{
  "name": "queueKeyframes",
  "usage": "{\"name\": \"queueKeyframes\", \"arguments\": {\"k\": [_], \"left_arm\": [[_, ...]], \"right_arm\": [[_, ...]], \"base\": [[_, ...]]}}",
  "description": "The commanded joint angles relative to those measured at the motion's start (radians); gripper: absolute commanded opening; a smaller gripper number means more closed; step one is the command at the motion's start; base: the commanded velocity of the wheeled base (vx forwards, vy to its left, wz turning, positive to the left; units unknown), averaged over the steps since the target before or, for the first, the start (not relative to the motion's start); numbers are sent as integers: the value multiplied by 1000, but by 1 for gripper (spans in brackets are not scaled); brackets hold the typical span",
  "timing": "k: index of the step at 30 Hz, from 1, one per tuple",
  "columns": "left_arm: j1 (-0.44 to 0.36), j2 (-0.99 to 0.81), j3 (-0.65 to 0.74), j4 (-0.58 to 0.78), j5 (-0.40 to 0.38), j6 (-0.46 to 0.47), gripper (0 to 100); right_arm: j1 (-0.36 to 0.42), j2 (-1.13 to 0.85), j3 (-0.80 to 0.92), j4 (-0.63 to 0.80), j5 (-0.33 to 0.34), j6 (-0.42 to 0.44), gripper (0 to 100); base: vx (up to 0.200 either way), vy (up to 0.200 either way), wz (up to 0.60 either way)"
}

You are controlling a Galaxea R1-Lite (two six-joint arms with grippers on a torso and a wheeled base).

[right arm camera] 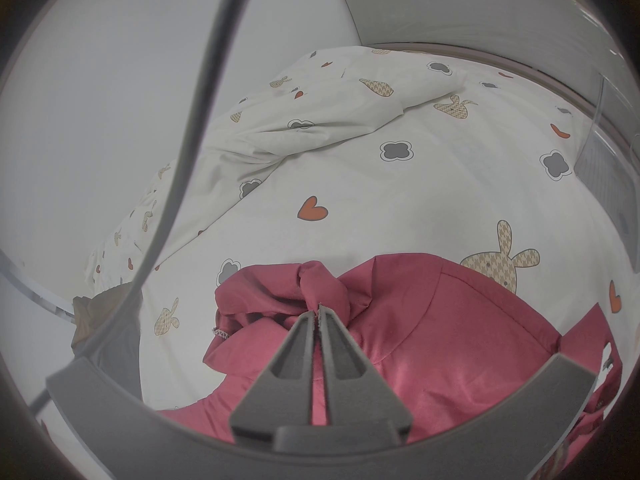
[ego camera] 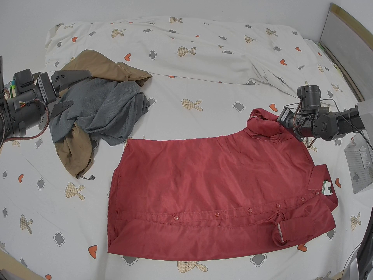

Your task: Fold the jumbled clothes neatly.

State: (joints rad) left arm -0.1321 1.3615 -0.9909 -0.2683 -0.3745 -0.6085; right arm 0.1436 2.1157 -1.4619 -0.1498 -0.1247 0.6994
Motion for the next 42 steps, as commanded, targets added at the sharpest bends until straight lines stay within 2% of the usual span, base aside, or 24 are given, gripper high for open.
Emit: {"name": "queueKeyframes", "arguments": {"k": [1,14,26,27,42], "left_arm": [[0,-1,0,0,0,0,100],[-15,10,1,0,0,3,100],[-17,11,3,0,0,3,100],[-17,11,3,0,0,3,100],[-17,13,3,0,0,3,100]], "right_arm": [[2,1,0,1,2,2,0],[-9,-62,81,49,10,3,0],[1,-53,63,95,13,-9,0],[1,-53,60,95,14,-9,100],[-4,-13,-38,96,13,2,100]], "base": [[0,0,0],[0,0,0],[0,0,0],[0,0,0],[0,0,0]]}}
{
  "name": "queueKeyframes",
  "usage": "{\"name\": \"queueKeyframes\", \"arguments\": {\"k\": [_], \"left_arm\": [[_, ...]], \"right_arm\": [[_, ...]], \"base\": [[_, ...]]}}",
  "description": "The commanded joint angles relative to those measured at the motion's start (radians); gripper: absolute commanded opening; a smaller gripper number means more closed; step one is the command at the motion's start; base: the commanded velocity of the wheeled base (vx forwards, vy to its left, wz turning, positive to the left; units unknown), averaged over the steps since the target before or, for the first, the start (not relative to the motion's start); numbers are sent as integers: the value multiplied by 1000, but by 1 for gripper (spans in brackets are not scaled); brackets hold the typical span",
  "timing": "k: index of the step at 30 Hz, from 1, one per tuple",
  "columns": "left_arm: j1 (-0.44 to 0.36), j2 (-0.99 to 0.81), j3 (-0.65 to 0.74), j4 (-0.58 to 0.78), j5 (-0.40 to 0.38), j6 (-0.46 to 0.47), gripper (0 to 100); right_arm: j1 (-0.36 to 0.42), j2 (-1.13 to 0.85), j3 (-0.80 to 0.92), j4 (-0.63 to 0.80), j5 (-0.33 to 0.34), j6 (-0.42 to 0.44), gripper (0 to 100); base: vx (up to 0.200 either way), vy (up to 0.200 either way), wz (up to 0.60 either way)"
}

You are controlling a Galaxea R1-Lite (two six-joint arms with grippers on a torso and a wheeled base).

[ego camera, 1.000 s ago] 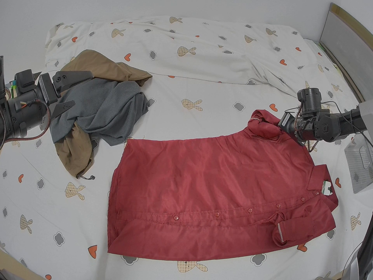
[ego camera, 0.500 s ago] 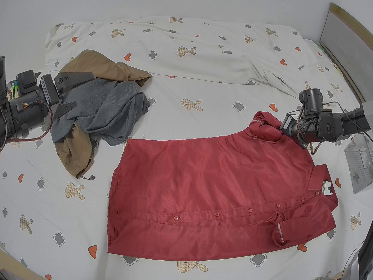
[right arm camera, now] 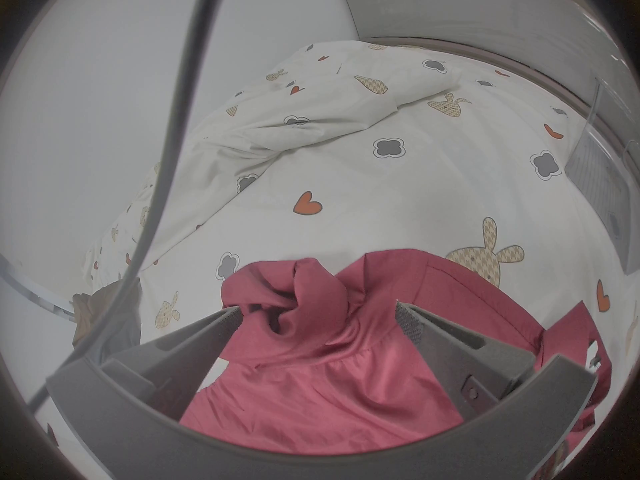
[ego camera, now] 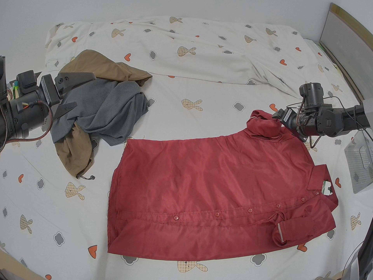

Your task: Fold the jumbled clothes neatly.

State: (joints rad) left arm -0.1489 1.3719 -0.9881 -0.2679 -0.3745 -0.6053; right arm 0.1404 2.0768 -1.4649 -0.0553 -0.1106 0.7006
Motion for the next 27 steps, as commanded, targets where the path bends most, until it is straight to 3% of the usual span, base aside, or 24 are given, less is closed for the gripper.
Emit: {"name": "queueKeyframes", "arguments": {"k": [1,8,9,22,25,27], "left_arm": [[0,3,-1,-1,0,-1,100],[0,3,0,-1,0,1,100],[0,3,0,-1,0,1,100],[-3,30,2,-1,0,9,100],[-12,44,9,4,0,52,100],[-35,67,46,9,0,160,100]], "right_arm": [[-2,35,-45,3,-3,0,100],[4,83,-64,2,-1,0,100],[4,83,-66,2,-1,0,0],[18,-7,-2,9,0,26,0],[24,-53,51,9,0,31,0],[28,-118,123,0,2,40,0]], "base": [[0,0,0],[0,0,0],[0,0,0],[0,0,0],[0,0,0],[0,0,0]]}}
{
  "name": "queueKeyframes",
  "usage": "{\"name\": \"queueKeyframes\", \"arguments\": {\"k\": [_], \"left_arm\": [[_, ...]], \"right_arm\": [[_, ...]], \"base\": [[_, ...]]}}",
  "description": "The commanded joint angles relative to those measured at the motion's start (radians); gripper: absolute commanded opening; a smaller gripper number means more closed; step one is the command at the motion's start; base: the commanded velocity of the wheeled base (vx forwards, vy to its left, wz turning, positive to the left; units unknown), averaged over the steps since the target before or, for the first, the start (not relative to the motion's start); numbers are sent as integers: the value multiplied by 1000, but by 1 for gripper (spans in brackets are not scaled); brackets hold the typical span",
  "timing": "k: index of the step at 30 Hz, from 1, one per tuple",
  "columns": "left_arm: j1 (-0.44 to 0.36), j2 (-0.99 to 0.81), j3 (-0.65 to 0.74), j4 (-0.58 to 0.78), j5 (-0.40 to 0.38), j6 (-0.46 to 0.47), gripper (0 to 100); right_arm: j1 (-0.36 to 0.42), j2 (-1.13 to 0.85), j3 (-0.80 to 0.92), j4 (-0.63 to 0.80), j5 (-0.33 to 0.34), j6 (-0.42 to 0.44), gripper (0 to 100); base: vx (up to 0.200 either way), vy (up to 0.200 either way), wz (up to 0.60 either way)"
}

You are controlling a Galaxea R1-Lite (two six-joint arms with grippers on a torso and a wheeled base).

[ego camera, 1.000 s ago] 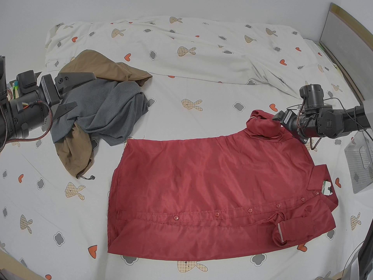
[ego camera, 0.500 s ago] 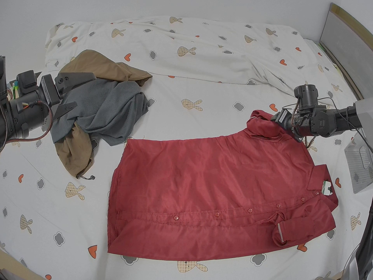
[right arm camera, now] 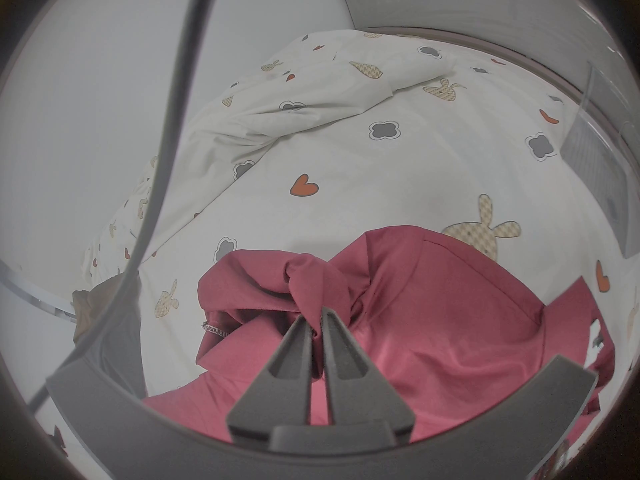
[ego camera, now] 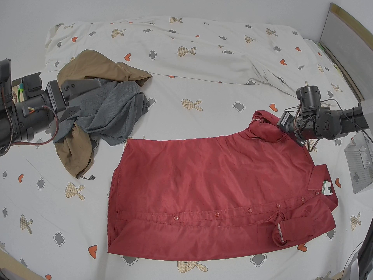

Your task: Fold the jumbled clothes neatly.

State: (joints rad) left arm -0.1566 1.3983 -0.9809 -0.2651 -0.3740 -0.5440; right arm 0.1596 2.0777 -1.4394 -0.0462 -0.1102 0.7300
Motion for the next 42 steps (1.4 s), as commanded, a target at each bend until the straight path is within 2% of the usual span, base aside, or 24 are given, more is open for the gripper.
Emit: {"name": "queueKeyframes", "arguments": {"k": [1,4,7,13,14,16,17,24,38,42], "left_arm": [[-40,59,54,7,0,148,100],[-61,117,77,7,1,240,100],[-64,169,71,7,0,289,100],[-58,329,13,4,0,457,100],[-58,363,2,4,0,509,100],[-58,363,2,4,0,509,100],[-58,438,-22,9,0,630,100],[-31,490,-71,9,-2,756,100],[-47,538,-88,4,-5,786,100],[-63,507,-61,1,-45,786,100]], "right_arm": [[11,-140,119,-11,1,17,0],[12,-199,154,-9,1,32,0],[14,-241,191,-11,1,39,0],[26,-312,261,-12,3,40,0],[31,-318,269,-12,3,40,0],[31,-318,269,-12,3,40,0],[34,-334,290,-12,3,42,0],[52,-395,375,-12,1,40,0],[58,-539,577,-12,-5,40,0],[60,-568,629,-12,-5,39,0]], "base": [[0,0,0],[0,0,0],[0,0,0],[0,0,0],[0,0,0],[0,0,0],[0,0,0],[0,0,0],[0,0,0],[0,0,0]]}}
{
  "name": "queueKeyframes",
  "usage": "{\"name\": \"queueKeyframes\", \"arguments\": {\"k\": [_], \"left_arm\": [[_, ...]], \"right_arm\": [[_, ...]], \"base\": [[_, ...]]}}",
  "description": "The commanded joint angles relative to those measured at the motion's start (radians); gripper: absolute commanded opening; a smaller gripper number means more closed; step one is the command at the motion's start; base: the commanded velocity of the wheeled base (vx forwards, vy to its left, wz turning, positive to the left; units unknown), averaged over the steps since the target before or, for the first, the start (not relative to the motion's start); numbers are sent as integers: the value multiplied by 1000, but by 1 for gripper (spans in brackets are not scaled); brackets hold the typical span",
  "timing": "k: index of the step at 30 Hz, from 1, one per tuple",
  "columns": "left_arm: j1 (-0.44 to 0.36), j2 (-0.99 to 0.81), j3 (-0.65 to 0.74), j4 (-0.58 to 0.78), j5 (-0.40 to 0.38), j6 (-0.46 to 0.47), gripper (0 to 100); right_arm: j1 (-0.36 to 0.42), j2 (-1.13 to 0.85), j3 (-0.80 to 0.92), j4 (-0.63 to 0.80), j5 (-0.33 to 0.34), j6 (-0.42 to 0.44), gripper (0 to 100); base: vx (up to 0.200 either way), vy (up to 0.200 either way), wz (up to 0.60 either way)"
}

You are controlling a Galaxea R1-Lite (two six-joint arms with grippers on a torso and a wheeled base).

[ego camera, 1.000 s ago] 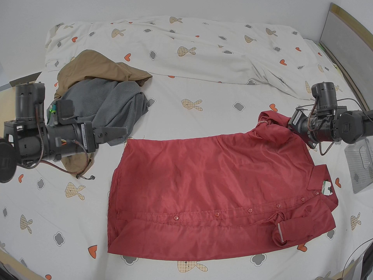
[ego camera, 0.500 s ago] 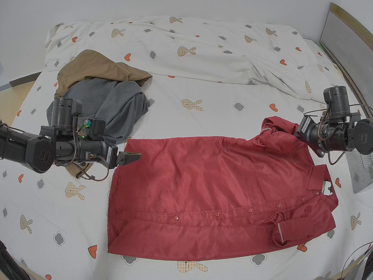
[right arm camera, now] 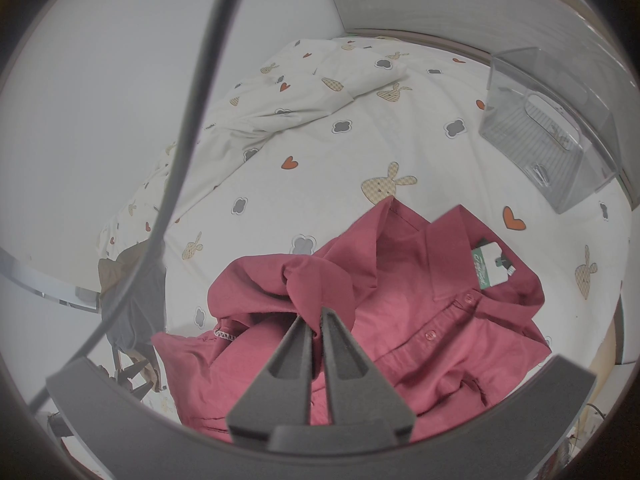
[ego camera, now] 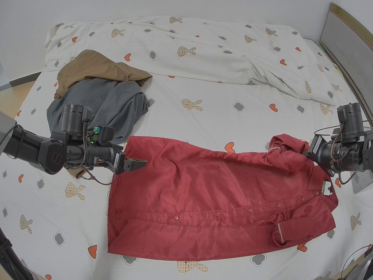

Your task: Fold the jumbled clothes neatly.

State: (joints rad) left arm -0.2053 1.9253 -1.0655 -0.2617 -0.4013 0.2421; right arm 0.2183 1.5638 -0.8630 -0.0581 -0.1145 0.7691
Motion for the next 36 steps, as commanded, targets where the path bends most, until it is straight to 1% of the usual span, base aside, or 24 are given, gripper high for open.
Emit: {"name": "queueKeyframes", "arguments": {"k": [1,3,6,10,16,20,22,23,24,25,26,28,29,31,32,34,35,36], "left_arm": [[-16,-22,24,-2,-18,0,100],[-23,-25,21,-4,-18,2,100],[-31,-25,6,-5,-18,34,100],[-43,-26,-10,-10,-16,52,100],[-57,-35,-28,-36,-18,57,100],[-83,-37,-28,-34,-8,39,100],[-94,-37,-22,-33,19,-1,100],[-109,-35,-22,-33,44,-53,100],[-118,-35,-22,-33,56,-81,100],[-118,-35,-22,-33,56,-81,100],[-152,-35,-36,-33,128,-224,100],[-180,-32,-62,-36,202,-365,100],[-201,-26,-96,-31,263,-474,100],[-209,-22,-125,-24,309,-558,100],[-212,-25,-140,-16,322,-604,100],[-215,-34,-162,7,323,-664,100],[-215,-34,-162,7,323,-664,100],[-227,-28,-192,38,323,-728,100]], "right_arm": [[1,-54,55,0,-1,-1,0],[1,-57,68,0,-1,-1,0],[1,-68,111,0,1,-1,0],[0,-68,119,0,1,1,0],[0,-65,131,-2,1,1,0],[-2,-61,145,-2,1,2,0],[-2,-61,148,-2,1,2,0],[-2,-61,148,-2,1,2,0],[-2,-61,148,-2,1,2,0],[-2,-61,148,-2,1,2,0],[0,-59,148,-3,1,10,0],[0,-61,148,-2,1,19,0],[1,-61,150,-2,1,25,0],[1,-62,151,-2,1,30,0],[0,-65,159,-3,1,32,0],[0,-68,165,-3,1,32,0],[0,-68,165,-3,1,32,0],[0,-68,167,-3,1,33,0]], "base": [[0,0,0],[0,0,0],[0,0,0],[0,0,0],[0,0,0],[0,0,0],[0,0,0],[0,0,0],[0,0,0],[0,0,0],[0,0,0],[0,0,0],[0,0,0],[0,0,0],[0,0,0],[0,0,0],[0,0,0],[0,0,0]]}}
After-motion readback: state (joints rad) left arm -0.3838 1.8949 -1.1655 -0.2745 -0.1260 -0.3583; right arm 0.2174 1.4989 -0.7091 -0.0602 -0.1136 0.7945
